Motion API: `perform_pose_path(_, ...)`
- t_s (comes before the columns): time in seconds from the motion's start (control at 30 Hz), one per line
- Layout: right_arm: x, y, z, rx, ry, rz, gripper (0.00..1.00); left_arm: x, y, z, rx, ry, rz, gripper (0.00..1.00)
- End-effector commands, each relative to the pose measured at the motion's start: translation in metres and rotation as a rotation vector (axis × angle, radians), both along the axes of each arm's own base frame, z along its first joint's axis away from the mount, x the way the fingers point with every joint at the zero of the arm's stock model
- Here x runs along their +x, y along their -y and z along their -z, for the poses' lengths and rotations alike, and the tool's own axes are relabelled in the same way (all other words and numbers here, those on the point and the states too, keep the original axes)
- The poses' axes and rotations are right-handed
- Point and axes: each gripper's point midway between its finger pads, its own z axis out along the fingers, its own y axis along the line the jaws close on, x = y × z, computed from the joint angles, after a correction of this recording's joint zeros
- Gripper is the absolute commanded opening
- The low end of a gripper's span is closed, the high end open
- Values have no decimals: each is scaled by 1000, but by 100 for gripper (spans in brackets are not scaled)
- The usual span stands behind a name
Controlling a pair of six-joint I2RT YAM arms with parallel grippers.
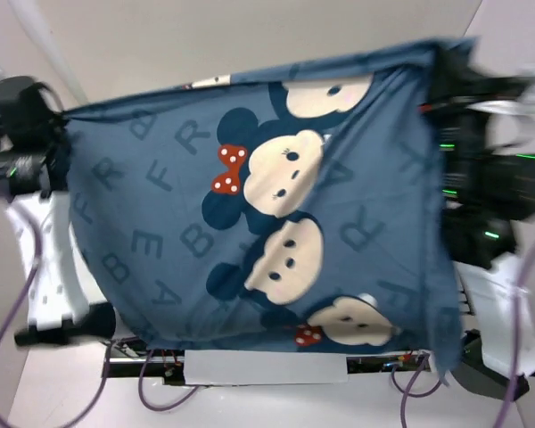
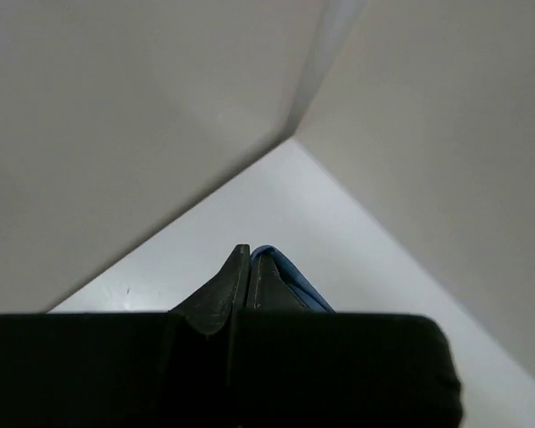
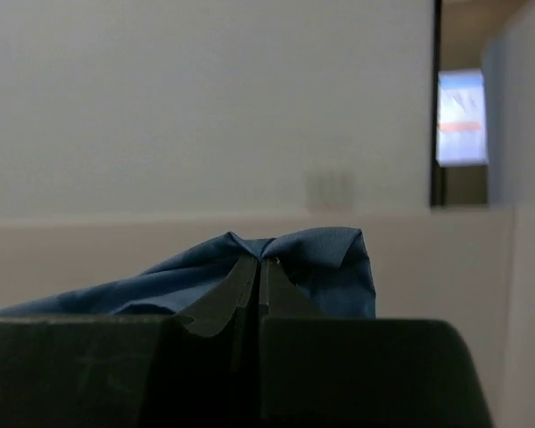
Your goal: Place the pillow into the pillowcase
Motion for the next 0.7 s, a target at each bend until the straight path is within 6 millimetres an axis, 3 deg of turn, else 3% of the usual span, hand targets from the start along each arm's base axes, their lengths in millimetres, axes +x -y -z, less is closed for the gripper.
perform_pose_path(0.0,36,73,85,278,-142,442,0,59,-34,85,12,-234,-38,0)
perform_pose_path(0.03,46,81,117,333,-219,518,0,69,-36,104,10,-271,-23,0)
perform_pose_path(0.07,73,74,162,283,-319,561,0,84,-38,121,8,-307,-10,0)
perform_pose_path(0.1,88,73,187,260,-380,579,0,99,-32,133,-3,-314,36,0)
perform_pose_path(0.13,120,61,219,272,-446,532,0,115,-29,142,21,-324,67,0)
perform_pose_path(0.17,142,78,263,237,-548,597,0,134,-26,169,17,-371,76,0)
perform_pose_path(0.2,163,82,287,289,-586,565,0,146,-25,182,17,-388,79,0)
perform_pose_path(0.23,207,76,342,237,-724,491,0,159,-24,196,21,-412,91,0)
perform_pose_path(0.27,227,88,378,239,-825,481,0,173,-26,209,19,-421,92,0)
perform_pose_path(0.3,244,116,390,281,-854,500,0,185,-29,224,13,-448,93,0)
perform_pose_path(0.33,261,122,410,293,-896,495,0,198,-31,238,8,-470,94,0)
perform_pose_path(0.37,286,125,465,267,-1016,499,0,225,-36,262,-7,-489,92,0)
perform_pose_path(0.4,304,131,458,275,-1009,509,0,232,-37,277,-24,-527,91,0)
perform_pose_path(0.43,316,135,471,271,-1040,510,0,245,-31,289,-31,-540,116,0)
perform_pose_path(0.47,332,136,510,249,-1108,522,0,263,-31,283,-36,-497,127,0)
perform_pose_path(0.5,347,140,501,256,-1089,516,0,273,-31,313,-53,-538,142,0)
perform_pose_path(0.53,357,139,507,242,-1097,507,0,286,-23,316,-48,-510,166,0)
perform_pose_path(0.57,368,145,535,228,-1136,502,0,298,-15,326,-45,-502,204,0)
perform_pose_path(0.6,382,146,523,234,-1101,497,0,305,-14,326,-42,-476,212,0)
perform_pose_path(0.67,399,149,530,246,-1095,479,0,322,-5,328,-47,-416,238,0)
